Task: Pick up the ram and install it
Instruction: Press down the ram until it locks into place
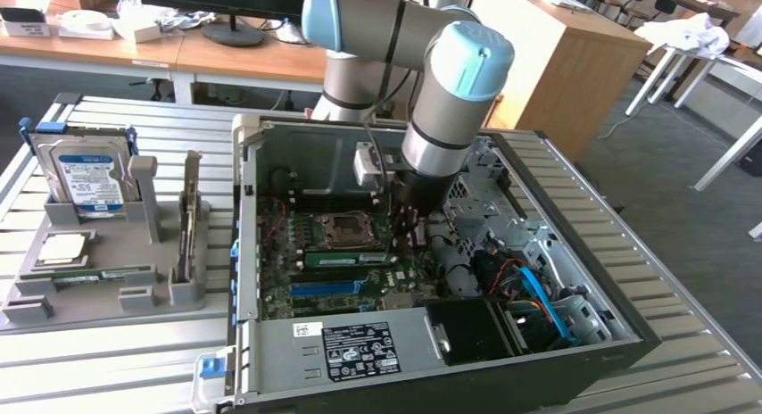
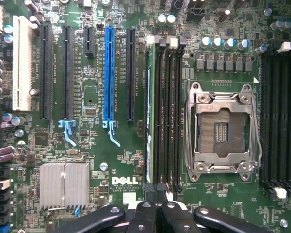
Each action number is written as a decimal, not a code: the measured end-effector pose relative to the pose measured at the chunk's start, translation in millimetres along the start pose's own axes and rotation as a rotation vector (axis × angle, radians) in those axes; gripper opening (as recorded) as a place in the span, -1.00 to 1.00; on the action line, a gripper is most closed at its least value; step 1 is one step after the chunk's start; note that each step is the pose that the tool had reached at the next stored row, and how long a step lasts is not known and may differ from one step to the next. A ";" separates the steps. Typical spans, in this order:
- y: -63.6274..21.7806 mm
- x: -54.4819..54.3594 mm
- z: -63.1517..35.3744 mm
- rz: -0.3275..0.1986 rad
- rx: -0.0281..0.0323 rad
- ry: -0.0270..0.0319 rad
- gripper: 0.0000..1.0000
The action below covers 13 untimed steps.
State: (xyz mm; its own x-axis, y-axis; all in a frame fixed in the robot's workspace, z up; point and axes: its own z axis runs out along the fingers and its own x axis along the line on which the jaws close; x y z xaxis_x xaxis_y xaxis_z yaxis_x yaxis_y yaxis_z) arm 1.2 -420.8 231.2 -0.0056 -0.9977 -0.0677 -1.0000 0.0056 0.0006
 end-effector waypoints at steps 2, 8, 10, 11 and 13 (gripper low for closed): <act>-0.1 -0.2 -3.4 0.000 0.0000 0.0002 -0.80; -0.2 -0.9 -14.2 0.000 0.0000 0.0008 -0.80; -0.3 -1.2 -17.4 0.000 0.0000 0.0008 -0.80; -0.3 -1.2 -18.2 0.000 0.0000 0.0008 -0.80; -0.3 -1.3 -18.4 0.000 0.0001 0.0006 -0.80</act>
State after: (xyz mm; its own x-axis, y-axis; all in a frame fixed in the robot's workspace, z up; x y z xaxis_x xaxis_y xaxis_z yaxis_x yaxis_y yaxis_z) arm 1.5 -420.8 249.6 -0.0055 -0.9977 -0.0671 -1.0000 0.0055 0.0005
